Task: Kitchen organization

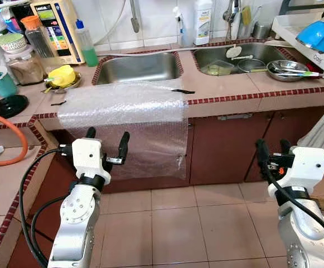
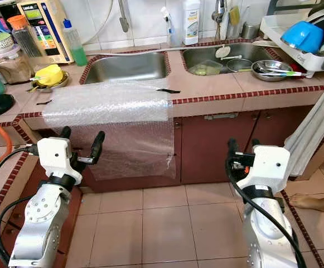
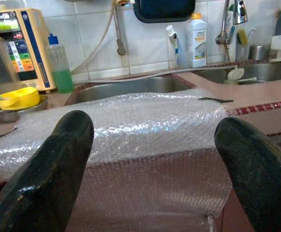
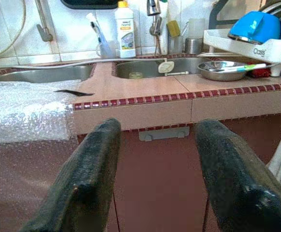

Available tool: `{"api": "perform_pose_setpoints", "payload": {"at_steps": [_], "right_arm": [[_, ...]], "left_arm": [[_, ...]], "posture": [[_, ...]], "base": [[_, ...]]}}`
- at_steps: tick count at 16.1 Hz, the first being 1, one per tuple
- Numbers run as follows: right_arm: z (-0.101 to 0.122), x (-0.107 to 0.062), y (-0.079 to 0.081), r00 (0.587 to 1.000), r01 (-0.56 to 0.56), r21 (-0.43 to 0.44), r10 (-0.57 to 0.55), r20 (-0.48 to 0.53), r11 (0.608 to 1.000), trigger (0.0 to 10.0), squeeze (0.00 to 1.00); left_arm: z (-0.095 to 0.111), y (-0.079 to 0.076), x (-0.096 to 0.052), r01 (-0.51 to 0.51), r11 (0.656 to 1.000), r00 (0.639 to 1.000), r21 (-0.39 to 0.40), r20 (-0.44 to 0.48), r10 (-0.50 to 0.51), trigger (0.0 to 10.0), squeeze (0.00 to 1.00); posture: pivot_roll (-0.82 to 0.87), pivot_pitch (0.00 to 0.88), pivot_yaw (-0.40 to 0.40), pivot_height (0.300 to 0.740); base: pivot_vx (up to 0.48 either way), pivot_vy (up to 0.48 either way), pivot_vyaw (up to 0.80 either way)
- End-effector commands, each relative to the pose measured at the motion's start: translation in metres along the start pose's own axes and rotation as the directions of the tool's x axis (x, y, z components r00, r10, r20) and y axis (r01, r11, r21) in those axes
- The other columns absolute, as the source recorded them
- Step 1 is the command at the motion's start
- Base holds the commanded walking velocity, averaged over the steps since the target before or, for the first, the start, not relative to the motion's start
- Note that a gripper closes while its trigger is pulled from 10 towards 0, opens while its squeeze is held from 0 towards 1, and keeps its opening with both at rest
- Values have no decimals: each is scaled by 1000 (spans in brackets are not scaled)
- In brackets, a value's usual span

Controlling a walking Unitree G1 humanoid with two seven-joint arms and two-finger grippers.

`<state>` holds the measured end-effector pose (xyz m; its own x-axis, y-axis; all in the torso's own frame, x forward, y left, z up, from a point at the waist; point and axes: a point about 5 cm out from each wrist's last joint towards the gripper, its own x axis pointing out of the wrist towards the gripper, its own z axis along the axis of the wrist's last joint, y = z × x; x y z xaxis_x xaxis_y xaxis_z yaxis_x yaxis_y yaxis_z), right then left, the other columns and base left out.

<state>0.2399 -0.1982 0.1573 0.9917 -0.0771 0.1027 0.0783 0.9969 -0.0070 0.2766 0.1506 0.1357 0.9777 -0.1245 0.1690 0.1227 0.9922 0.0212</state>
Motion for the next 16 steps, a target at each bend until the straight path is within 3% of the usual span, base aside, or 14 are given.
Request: {"api": "perform_pose_setpoints", "payload": {"at_steps": [1, 6, 11, 12, 16], "right_arm": [[6, 2, 4, 999, -5, -1, 5, 32, 1000, 10000, 1000], [23, 3, -1, 990, 41, -38, -36, 134, 998, 10000, 1000], [41, 10, -7, 975, 88, -147, -55, 218, 985, 10000, 1000], [47, 13, -10, 967, 106, -167, -62, 248, 980, 10000, 1000], [57, 18, -13, 955, 134, -199, -73, 287, 971, 10000, 1000]], "left_arm": [[5, 6, 5, -20, 999, 1000, 27, 16, 20, 10000, 1000], [11, 7, 10, -36, 998, 998, 42, 46, 34, 10000, 1000], [16, 12, 17, -72, 995, 996, 72, 63, 67, 10000, 1000], [20, 13, 21, -69, 995, 996, 67, 70, 64, 10000, 0], [36, 19, 36, -98, 993, 988, 72, 126, 88, 10000, 0]], "posture": [[-70, 0, 116, 740], [-78, 0, 131, 740], [-74, 0, 135, 740], [-71, 0, 137, 740], [-68, 0, 142, 740]], "base": [[0, 0, 0], [0, 0, 0], [0, 0, 0], [0, 0, 0], [0, 0, 0]]}}
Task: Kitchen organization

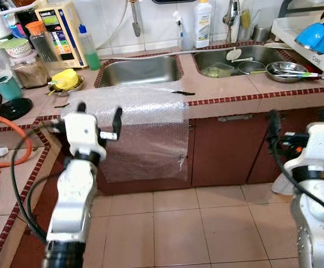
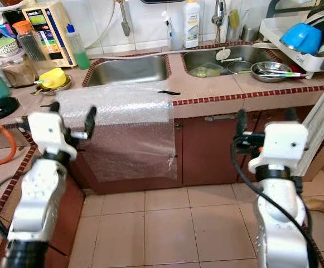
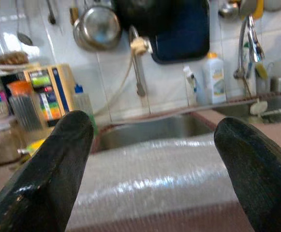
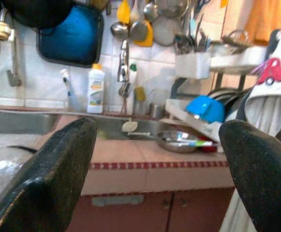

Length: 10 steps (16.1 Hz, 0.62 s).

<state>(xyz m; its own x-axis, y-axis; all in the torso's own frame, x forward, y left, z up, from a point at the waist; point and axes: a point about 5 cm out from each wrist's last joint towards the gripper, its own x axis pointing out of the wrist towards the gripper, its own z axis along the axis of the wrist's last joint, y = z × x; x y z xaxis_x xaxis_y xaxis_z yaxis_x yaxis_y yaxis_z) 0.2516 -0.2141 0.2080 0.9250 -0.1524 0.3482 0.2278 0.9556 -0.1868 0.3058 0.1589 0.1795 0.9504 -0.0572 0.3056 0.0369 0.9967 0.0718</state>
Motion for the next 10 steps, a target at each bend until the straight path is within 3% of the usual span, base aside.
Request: {"api": "perform_pose_setpoints", "payload": {"at_steps": [1, 4, 5, 6, 10], "right_arm": [[9, 3, 0, 999, 4, -7, -4, 44, 1000, 10000, 1000], [10, 5, 0, 999, 8, -6, -8, 48, 1000, 10000, 1000], [9, 5, 1, 999, 2, 4, -2, 42, 1000, 10000, 776], [4, 4, 7, 1000, -31, 71, 31, 4, 997, 10000, 0], [-3, -7, 28, 992, -116, 76, 119, -34, 990, 10000, 0]], "left_arm": [[-2, 8, 3, -25, 1000, 1000, 13, -11, 25, 10000, 0], [-4, 8, 3, -26, 1000, 999, 13, -19, 26, 10000, 0], [-5, 6, 3, -21, 1000, 999, 12, -23, 22, 10000, 0], [-10, 1, 1, 6, 1000, 999, -5, -49, -6, 10000, 0], [-23, -1, -7, 21, 999, 993, -34, -114, -24, 10000, 0]], "posture": [[-68, 0, 141, 740], [-69, 0, 146, 740], [-68, 0, 147, 740], [-65, 0, 150, 740], [-57, 0, 147, 740]], "base": [[0, 0, 0], [0, 0, 0], [0, 0, 0], [0, 0, 0], [0, 0, 0]]}}
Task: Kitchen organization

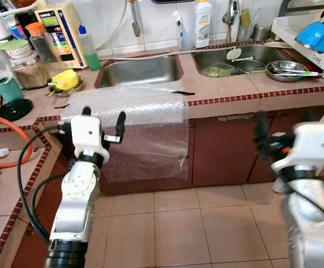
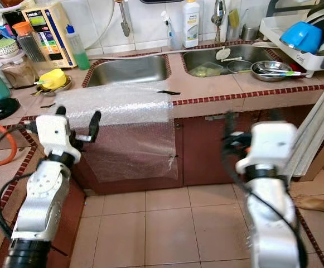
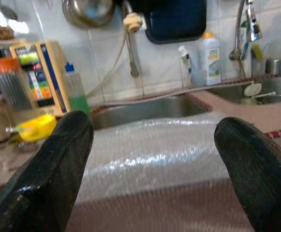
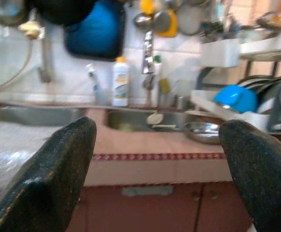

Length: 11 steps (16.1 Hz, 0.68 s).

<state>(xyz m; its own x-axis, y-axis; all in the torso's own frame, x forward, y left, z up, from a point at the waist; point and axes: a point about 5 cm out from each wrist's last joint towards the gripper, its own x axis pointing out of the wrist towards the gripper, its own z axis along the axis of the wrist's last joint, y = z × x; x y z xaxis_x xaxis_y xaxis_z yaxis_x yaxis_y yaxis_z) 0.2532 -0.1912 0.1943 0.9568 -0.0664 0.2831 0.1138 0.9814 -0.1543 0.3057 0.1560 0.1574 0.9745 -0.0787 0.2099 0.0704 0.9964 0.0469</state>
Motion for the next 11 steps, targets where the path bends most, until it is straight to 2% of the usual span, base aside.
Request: {"api": "perform_pose_setpoints", "payload": {"at_steps": [1, 3, 6, 7, 11], "right_arm": [[3, -1, 6, 1000, -30, -10, 30, 5, 999, 10000, 0], [2, -1, 9, 998, -56, -8, 56, 1, 998, 10000, 0], [2, 2, 8, 998, -59, 0, 59, 4, 998, 10000, 0], [3, 3, 7, 998, -59, 0, 59, 6, 998, 10000, 0], [3, 4, 10, 997, -73, 13, 73, 8, 997, 10000, 0]], "left_arm": [[-3, 3, -1, -3, 1000, 1000, -8, -23, 3, 10000, 0], [-5, -1, -3, 7, 999, 999, -54, -33, -9, 10000, 0], [-2, -4, -2, 36, 997, 999, -72, -16, -37, 10000, 0], [0, -5, -2, 40, 996, 999, -78, -6, -40, 10000, 0], [1, -5, -3, 47, 995, 999, -87, -2, -47, 10000, 0]], "posture": [[-57, 0, 144, 740], [-55, 0, 136, 740], [-54, 0, 132, 740], [-53, 0, 131, 740], [-50, 0, 129, 740]], "base": [[0, 0, 0], [0, 0, 209], [0, 0, 621], [0, 0, 0], [294, 0, 0]]}}
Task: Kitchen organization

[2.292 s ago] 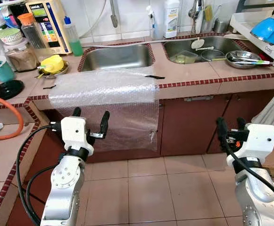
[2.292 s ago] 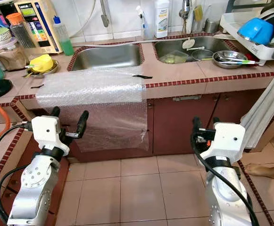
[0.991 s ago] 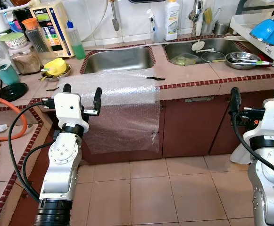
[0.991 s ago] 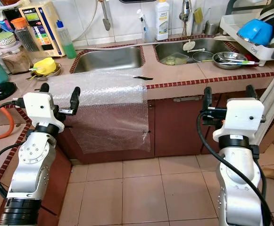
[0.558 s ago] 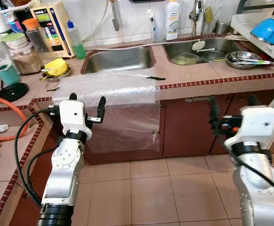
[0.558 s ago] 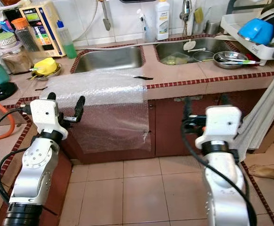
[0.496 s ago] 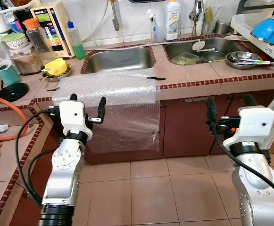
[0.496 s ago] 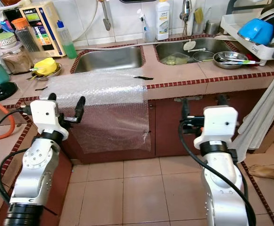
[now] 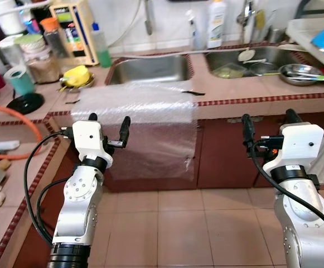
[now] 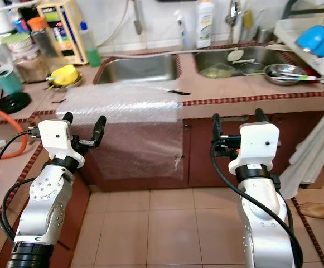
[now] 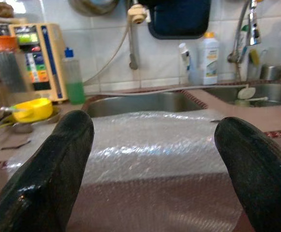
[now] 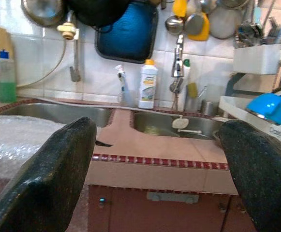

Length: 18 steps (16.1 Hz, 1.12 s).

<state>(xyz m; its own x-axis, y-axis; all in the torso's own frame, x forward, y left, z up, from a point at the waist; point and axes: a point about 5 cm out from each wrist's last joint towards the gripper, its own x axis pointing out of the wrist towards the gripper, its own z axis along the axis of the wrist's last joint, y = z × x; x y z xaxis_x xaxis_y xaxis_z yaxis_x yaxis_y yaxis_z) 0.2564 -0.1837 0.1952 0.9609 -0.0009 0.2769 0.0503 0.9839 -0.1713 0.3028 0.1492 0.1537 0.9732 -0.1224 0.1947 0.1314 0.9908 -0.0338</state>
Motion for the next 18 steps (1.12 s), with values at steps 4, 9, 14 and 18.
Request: {"api": "perform_pose_setpoints", "payload": {"at_steps": [4, 9, 14, 18], "right_arm": [[2, 1, 2, 1000, -14, 14, 14, 5, 1000, 10000, 0], [3, 0, 2, 1000, -16, 15, 16, 6, 1000, 10000, 0], [2, 1, 4, 1000, -26, 18, 26, 8, 999, 10000, 0], [2, 2, 4, 1000, -29, 20, 29, 6, 999, 10000, 0]], "left_arm": [[3, 0, 0, 11, 1000, 1000, -6, 3, -11, 10000, 0], [0, -2, 0, 28, 1000, 1000, -6, -6, -28, 10000, 0], [-2, -3, 0, 29, 1000, 999, -3, -14, -29, 10000, 0], [-3, -2, -2, 27, 1000, 999, 0, -22, -27, 10000, 0]], "posture": [[-62, 0, 134, 740], [-69, 0, 137, 740], [-63, 0, 136, 740], [-59, 0, 132, 740]], "base": [[359, 0, 0], [388, 0, 0], [394, 102, 296], [381, 281, 587]]}}
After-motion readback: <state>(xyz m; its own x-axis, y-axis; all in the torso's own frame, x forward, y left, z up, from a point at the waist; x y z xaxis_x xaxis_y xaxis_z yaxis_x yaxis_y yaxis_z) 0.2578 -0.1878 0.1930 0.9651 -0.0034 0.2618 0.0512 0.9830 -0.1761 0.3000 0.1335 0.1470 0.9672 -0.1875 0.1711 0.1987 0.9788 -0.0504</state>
